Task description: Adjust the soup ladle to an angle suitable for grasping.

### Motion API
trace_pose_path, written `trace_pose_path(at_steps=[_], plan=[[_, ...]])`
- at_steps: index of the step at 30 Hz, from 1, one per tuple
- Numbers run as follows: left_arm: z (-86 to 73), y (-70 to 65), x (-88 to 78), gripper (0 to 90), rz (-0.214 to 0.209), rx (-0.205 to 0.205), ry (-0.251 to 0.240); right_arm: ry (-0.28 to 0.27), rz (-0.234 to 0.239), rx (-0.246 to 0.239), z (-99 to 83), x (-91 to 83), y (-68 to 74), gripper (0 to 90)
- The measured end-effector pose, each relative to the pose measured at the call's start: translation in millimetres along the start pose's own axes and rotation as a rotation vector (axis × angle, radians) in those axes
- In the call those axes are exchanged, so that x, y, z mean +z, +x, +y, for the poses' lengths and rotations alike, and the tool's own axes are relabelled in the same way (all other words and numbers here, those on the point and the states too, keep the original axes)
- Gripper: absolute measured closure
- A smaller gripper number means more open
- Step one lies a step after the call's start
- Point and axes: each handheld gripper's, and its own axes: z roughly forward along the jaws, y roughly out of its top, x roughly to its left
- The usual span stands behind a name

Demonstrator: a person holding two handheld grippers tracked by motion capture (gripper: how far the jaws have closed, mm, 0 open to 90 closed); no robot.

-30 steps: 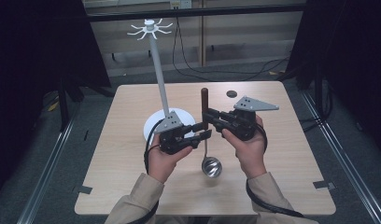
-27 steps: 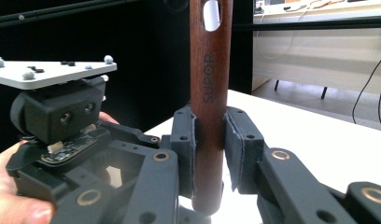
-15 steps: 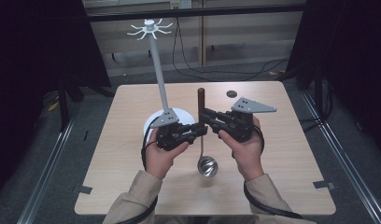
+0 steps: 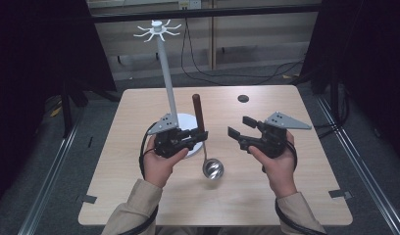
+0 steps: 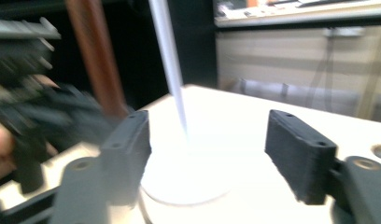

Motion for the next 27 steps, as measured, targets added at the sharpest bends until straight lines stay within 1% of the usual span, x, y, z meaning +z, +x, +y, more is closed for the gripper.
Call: trace_pose_path(at_steps=[1,2,3,4,5,9,10,13,15,16,17,18,20,21,22,23,25,27], plan=[[0.6,-0.2,-0.8,74.3,0.008,-0.003,-0.002,0.016,-0.024,-0.006,-6.5,-2.6,-3.7,25.3],[1.8,0.4,-2.4,74.3,0.017,0.006,-0.003,0.025,-0.036,-0.004,-10.6,-4.1,-6.0,23.2],[3.0,0.1,-3.6,74.3,0.022,0.006,-0.010,0.037,-0.048,0.000,-15.8,-5.9,-8.8,20.7],[4.7,0.6,-5.4,74.3,0.025,0.016,-0.013,0.047,-0.058,0.004,-21.0,-7.9,-11.3,19.3],[5.5,0.8,-6.1,74.3,0.024,0.018,-0.019,0.055,-0.072,0.003,-27.3,-10.1,-14.1,17.2],[10.7,1.6,-10.7,74.3,0.041,0.020,-0.041,0.097,-0.102,0.002,-45.1,-15.6,-20.3,11.4],[11.8,2.7,-11.4,74.3,0.036,0.026,-0.053,0.112,-0.111,-0.003,-49.6,-16.2,-21.3,10.4],[15.4,3.9,-13.9,74.3,0.049,0.024,-0.072,0.172,-0.151,-0.035,-63.8,-18.8,-25.7,8.8],[18.3,5.5,-15.5,74.3,0.051,0.031,-0.080,0.196,-0.163,-0.038,-71.6,-19.8,-27.9,7.3],[19.7,5.4,-16.1,74.3,0.055,0.026,-0.089,0.209,-0.166,-0.044,-74.5,-20.1,-29.1,6.1],[21.2,5.9,-16.5,74.4,0.055,0.029,-0.094,0.222,-0.174,-0.034,-78.2,-20.7,-29.9,4.9],[23.2,6.8,-17.4,74.3,0.061,0.031,-0.091,0.228,-0.172,-0.036,-81.9,-21.4,-31.0,4.4],[25.8,8.3,-17.5,74.4,0.057,0.033,-0.097,0.258,-0.178,-0.047,-88.9,-22.9,-33.2,2.1],[27.5,9.5,-17.7,74.3,0.057,0.039,-0.096,0.271,-0.178,-0.045,-90.5,-23.1,-33.5,2.0],[29.0,10.1,-17.8,74.3,0.062,0.038,-0.100,0.284,-0.179,-0.052,-91.8,-23.3,-34.5,2.0],[30.5,10.6,-18.0,74.3,0.061,0.032,-0.102,0.293,-0.178,-0.068,-92.5,-23.8,-35.4,1.8],[33.9,12.5,-17.9,74.3,0.060,0.031,-0.105,0.306,-0.174,-0.081,-93.8,-24.3,-35.3,1.1],[36.8,14.3,-18.3,74.3,0.065,0.037,-0.102,0.324,-0.174,-0.092,-96.6,-23.4,-35.7,1.2]])
